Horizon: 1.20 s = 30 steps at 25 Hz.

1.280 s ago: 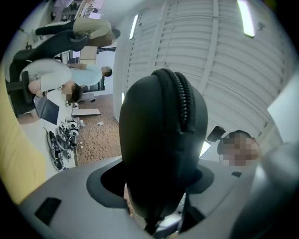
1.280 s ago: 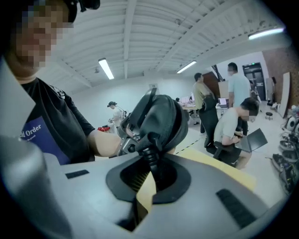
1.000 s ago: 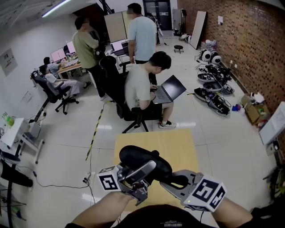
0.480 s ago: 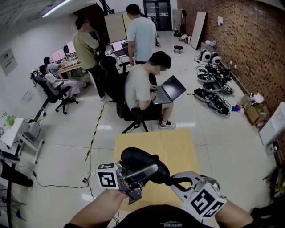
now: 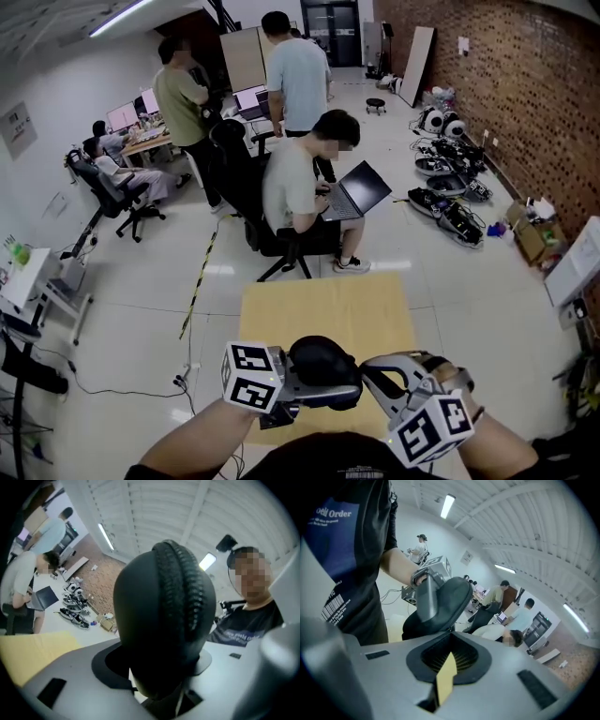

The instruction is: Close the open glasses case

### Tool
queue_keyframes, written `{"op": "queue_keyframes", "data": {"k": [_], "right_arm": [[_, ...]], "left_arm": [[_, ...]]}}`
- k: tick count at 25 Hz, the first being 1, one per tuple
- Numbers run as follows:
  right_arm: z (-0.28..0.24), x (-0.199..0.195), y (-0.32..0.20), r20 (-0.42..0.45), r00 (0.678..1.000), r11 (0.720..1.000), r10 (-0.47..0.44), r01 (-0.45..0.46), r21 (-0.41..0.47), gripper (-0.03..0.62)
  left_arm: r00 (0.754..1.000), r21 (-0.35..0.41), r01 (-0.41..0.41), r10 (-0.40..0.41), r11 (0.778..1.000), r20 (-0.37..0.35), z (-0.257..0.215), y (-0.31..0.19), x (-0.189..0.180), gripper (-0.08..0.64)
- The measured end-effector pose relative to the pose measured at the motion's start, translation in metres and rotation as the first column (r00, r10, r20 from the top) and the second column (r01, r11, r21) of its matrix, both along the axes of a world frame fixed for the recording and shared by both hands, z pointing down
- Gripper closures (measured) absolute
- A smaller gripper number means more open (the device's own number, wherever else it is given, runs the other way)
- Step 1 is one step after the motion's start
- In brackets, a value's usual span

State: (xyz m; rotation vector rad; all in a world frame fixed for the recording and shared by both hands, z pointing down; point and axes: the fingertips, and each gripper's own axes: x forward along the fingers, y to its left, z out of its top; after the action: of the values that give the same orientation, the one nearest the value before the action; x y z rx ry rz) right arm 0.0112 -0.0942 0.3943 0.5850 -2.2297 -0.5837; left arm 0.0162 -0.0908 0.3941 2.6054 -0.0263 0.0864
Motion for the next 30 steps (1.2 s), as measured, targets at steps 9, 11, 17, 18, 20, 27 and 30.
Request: {"op": "queue_keyframes", "data": {"k": [9, 11, 17, 18, 20, 27, 30], "right_arm": [[-0.002, -0.004, -0.009, -0.109, 0.993, 0.997, -0.042, 0.048, 0.054, 0.604], [0.003, -0.005, -0.009, -0.130, 0.990, 0.997, -0.048, 0.055, 0.053, 0.604], [0.009, -0.006, -0.005, -0.179, 0.981, 0.994, -0.081, 0.092, 0.056, 0.604], [0.009, -0.005, -0.005, -0.185, 0.979, 0.994, -0.085, 0.097, 0.057, 0.604], [0.009, -0.006, -0.004, -0.198, 0.976, 0.992, -0.091, 0.105, 0.064, 0.604], [0.018, -0.016, -0.003, -0.294, 0.948, 0.983, -0.122, 0.155, 0.095, 0.600], [0.021, -0.020, -0.001, -0.328, 0.934, 0.978, -0.139, 0.181, 0.102, 0.600]], "left_arm": [[0.837, 0.149, -0.226, 0.113, 0.963, 0.535, 0.081, 0.014, 0.006, 0.301], [0.792, 0.151, -0.261, 0.122, 0.954, 0.598, 0.091, 0.013, 0.001, 0.301], [0.733, 0.106, -0.322, 0.177, 0.941, 0.657, 0.106, 0.020, -0.001, 0.301], [0.725, 0.102, -0.327, 0.181, 0.939, 0.664, 0.107, 0.021, -0.001, 0.301], [0.708, 0.096, -0.339, 0.187, 0.936, 0.681, 0.109, 0.022, -0.001, 0.301], [0.649, 0.061, -0.363, 0.205, 0.930, 0.732, 0.127, 0.026, -0.007, 0.299], [0.630, 0.049, -0.369, 0.211, 0.928, 0.747, 0.132, 0.028, -0.009, 0.299]]}}
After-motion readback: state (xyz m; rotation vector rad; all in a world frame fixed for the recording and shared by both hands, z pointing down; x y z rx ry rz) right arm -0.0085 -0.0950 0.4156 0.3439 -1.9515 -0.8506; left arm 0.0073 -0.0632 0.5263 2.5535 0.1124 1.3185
